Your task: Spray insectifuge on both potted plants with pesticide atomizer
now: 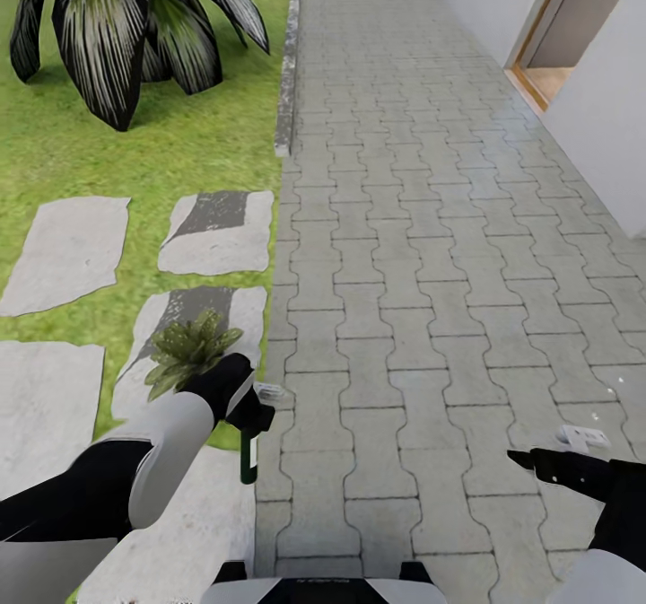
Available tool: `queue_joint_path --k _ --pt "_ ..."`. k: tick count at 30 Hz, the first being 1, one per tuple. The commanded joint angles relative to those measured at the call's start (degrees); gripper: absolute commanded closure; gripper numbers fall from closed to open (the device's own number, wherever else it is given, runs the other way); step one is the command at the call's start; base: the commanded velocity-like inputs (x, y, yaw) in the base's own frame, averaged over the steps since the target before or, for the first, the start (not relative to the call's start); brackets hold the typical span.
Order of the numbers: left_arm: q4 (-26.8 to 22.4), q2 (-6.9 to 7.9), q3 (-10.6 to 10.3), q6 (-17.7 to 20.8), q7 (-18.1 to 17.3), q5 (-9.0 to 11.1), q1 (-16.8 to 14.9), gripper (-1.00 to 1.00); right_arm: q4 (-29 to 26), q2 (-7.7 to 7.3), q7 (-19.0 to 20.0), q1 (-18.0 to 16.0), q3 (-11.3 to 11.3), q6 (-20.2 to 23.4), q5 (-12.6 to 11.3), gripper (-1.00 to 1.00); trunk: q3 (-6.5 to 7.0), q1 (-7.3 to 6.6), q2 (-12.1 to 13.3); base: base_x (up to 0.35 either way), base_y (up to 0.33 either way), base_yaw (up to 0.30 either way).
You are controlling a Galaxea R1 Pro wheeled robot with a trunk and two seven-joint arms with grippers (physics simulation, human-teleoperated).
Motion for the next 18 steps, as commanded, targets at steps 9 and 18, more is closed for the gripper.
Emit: queue_joint_path --k 9,18 --pt "-0.06 -0.03 0.21 -0.05 -0.48 -0.50 1.50 1.00 -0.06 0.02 0.36 -0.07 -0.10 0.37 0.25 -1.00 0.44 0.00 -0.02 -0.001 -0.001 0.253" --pt "-0.04 0.09 -0.22 -0.08 -0.26 -0.90 2.53 1.00 -0.06 0.02 0.36 -0.09 -0.09 0.39 0.25 -1.00 0.90 0.00 -0.02 0.000 0.000 0.253"
